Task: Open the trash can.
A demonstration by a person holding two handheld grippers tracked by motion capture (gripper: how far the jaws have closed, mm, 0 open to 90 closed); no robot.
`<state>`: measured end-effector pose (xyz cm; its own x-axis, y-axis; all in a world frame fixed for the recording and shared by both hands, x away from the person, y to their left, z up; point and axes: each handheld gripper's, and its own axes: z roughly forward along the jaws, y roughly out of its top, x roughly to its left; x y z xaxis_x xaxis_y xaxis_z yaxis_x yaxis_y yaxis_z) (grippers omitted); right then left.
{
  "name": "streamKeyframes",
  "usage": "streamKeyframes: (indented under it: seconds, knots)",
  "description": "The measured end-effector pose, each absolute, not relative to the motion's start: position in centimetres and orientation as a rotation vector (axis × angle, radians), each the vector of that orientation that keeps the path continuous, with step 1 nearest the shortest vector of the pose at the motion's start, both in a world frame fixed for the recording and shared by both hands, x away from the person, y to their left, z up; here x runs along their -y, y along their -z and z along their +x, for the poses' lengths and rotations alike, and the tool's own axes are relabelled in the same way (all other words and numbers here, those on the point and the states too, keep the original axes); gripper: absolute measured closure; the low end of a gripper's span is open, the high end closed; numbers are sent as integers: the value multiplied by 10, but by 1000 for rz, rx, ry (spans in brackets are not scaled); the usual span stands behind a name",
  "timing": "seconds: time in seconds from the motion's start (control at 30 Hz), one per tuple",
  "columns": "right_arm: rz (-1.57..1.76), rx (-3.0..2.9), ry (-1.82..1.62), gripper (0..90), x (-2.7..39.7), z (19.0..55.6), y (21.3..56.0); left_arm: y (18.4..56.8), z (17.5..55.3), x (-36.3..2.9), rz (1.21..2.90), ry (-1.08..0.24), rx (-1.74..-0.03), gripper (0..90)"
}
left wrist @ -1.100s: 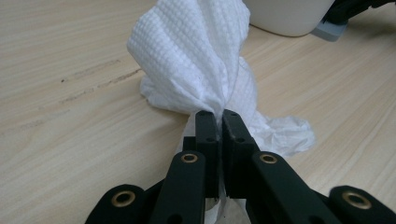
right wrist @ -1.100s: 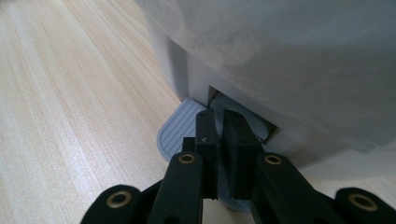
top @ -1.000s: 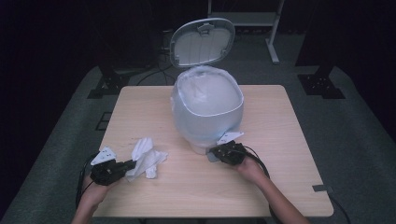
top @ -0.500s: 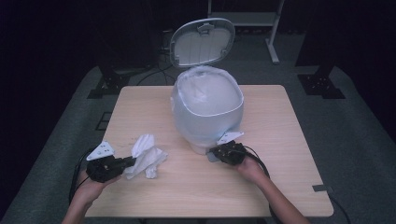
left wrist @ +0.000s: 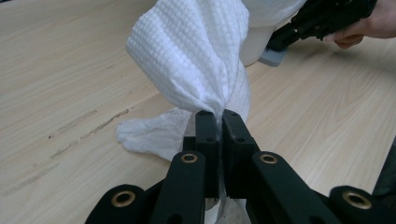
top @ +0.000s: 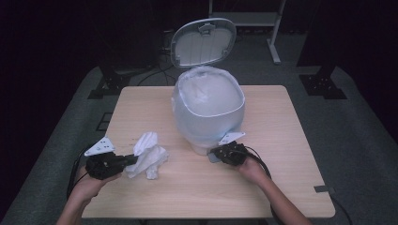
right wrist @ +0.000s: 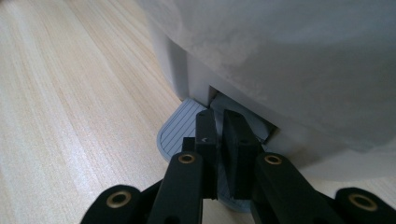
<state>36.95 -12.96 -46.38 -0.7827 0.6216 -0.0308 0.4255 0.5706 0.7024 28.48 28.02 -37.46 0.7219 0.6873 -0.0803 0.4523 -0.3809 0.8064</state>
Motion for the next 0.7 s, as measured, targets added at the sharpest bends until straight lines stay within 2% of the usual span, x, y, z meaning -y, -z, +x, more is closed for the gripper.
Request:
streamKeyframes:
  seconds: [0.7]
  knots:
    - [866, -2537, -1020, 843, 129, 370, 463, 339, 288, -280, 2032, -320, -832, 869]
